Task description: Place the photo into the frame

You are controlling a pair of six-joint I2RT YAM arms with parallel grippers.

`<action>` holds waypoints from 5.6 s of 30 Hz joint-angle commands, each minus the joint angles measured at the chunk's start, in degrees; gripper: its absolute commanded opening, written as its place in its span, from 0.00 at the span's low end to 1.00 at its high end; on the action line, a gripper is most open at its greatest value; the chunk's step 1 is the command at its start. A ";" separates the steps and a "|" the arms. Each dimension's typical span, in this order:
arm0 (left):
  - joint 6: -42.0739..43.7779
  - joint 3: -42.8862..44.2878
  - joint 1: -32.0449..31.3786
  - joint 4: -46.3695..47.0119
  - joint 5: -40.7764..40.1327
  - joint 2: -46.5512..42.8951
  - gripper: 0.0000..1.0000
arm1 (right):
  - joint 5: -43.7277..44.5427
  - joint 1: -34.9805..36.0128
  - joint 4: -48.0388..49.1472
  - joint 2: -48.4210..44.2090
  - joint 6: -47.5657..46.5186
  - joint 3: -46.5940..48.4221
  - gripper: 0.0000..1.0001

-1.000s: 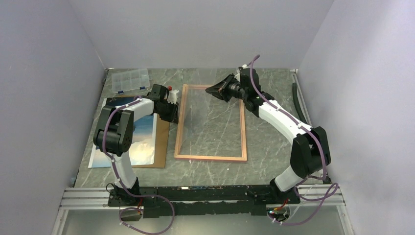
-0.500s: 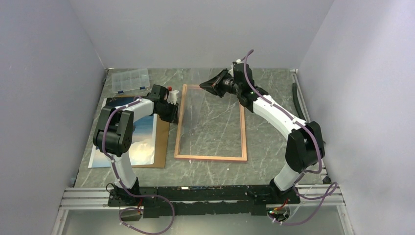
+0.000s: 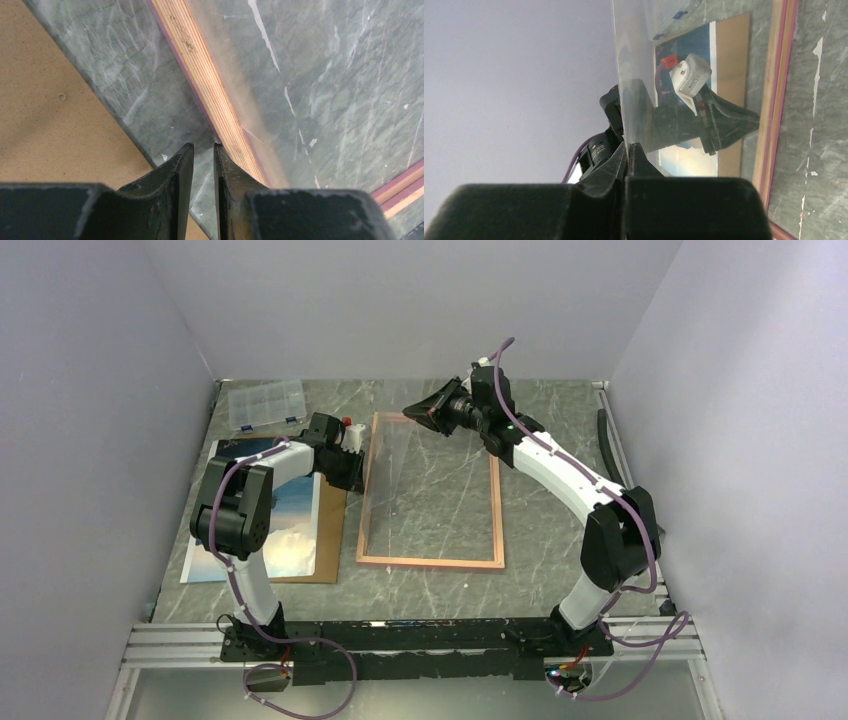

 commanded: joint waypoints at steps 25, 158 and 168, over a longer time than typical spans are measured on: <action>-0.88 -1.19 -0.68 -1.68 1.72 -1.63 0.27 | 0.78 -4.83 -0.86 -10.88 -0.38 -6.13 0.00; -0.88 -2.39 1.10 -1.37 4.01 -3.50 0.24 | -18.72 -19.14 7.14 -12.89 -15.25 -24.18 0.00; -0.88 -2.22 1.08 -1.03 4.18 -2.95 0.24 | -20.17 -19.13 8.02 -10.15 -15.78 -22.66 0.00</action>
